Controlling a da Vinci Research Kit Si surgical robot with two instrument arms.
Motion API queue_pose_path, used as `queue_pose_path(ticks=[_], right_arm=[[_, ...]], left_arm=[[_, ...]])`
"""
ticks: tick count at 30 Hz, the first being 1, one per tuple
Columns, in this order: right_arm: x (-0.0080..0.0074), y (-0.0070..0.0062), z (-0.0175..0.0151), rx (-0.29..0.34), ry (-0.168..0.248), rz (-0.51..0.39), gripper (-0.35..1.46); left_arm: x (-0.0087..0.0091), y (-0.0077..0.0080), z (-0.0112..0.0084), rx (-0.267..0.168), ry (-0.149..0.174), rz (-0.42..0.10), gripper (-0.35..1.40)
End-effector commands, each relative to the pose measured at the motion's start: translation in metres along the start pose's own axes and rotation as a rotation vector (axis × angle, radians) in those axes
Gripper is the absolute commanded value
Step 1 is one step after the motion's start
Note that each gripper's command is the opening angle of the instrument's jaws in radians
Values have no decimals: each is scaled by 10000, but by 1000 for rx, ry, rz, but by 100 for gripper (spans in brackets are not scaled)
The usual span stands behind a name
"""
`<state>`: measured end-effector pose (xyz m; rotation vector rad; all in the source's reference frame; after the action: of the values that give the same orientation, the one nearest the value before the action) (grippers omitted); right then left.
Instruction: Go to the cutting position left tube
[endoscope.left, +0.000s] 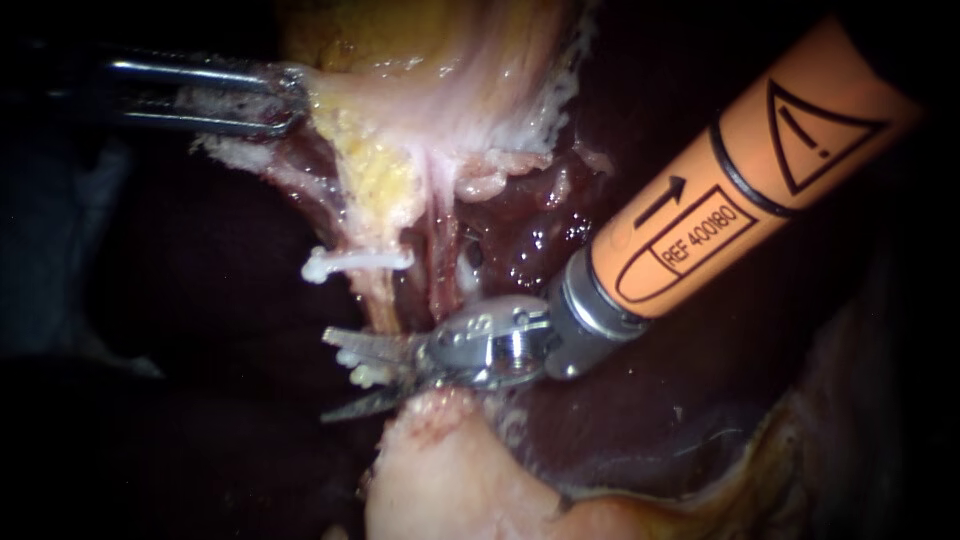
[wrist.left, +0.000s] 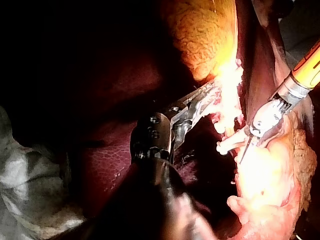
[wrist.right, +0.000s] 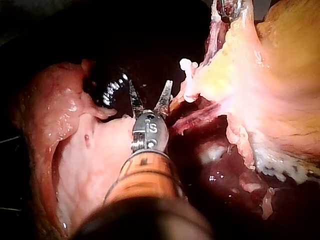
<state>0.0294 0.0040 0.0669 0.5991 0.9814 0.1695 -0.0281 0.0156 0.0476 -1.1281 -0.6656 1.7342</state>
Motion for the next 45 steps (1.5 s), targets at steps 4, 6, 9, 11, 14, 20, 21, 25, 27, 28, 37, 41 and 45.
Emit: queue_pose_path(ticks=[4,6,9,11,14,20,21,25,27,28,37,41,45], right_arm=[[2,-2,-2,2,-3,0,138],[3,-3,-5,3,1,1,138],[7,-5,-13,1,9,3,140],[9,-6,-20,-2,13,4,141],[11,-7,-34,-7,21,7,141],[7,-9,-67,-19,27,12,143],[6,-9,-73,-20,31,12,143],[2,-9,-87,-24,32,14,143],[-2,-8,-91,-24,32,14,141],[-3,-6,-92,-25,32,15,141],[-20,16,-89,-36,30,27,141],[-26,26,-82,-35,29,37,141],[-30,33,-73,-22,30,48,143]], left_arm=[[0,0,0,0,0,0,-35],[0,0,0,0,0,0,-35],[0,0,0,0,0,0,-35],[0,0,0,0,0,0,-35],[0,0,0,0,0,0,-35],[0,-1,-1,-1,0,0,-35],[0,-1,-1,-1,0,0,-35],[0,-1,-1,-1,0,0,-35],[0,-1,-1,-1,0,0,-35],[0,-1,-1,-1,0,0,-35],[-1,-1,0,0,0,1,-35],[-2,-1,0,0,0,1,-35],[-2,-1,0,0,0,1,-35]])
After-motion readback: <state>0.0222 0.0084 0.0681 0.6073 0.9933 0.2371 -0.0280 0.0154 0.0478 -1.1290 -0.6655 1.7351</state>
